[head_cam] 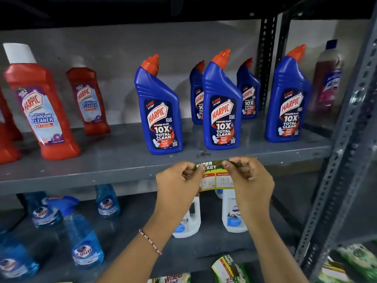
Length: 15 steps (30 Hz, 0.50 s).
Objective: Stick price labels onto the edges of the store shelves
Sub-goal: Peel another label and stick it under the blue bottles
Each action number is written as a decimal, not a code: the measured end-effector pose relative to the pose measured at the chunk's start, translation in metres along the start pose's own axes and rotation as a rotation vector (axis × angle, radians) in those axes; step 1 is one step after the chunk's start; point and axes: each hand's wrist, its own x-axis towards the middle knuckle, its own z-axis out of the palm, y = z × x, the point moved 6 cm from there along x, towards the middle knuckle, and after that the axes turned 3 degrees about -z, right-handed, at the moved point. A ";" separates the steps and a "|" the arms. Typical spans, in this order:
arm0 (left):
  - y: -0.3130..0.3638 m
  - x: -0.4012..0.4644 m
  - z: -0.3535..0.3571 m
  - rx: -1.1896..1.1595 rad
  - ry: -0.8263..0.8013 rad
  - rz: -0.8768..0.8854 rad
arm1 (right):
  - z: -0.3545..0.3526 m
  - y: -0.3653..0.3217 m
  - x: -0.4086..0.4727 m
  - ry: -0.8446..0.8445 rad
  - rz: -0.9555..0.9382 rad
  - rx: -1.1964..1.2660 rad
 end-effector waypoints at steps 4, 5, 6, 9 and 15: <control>0.001 0.004 -0.007 0.078 0.055 0.000 | -0.005 -0.001 0.003 0.084 -0.039 -0.082; 0.001 0.005 -0.010 0.098 0.059 -0.004 | -0.006 0.001 0.004 0.099 -0.031 -0.083; 0.001 0.005 -0.011 0.114 0.061 0.000 | -0.008 0.004 0.004 0.112 -0.021 -0.073; -0.004 -0.002 -0.017 0.140 0.076 0.047 | -0.017 0.014 0.002 0.168 -0.016 -0.007; -0.085 -0.030 0.011 0.148 -0.084 -0.049 | -0.051 0.102 -0.035 0.172 0.143 0.016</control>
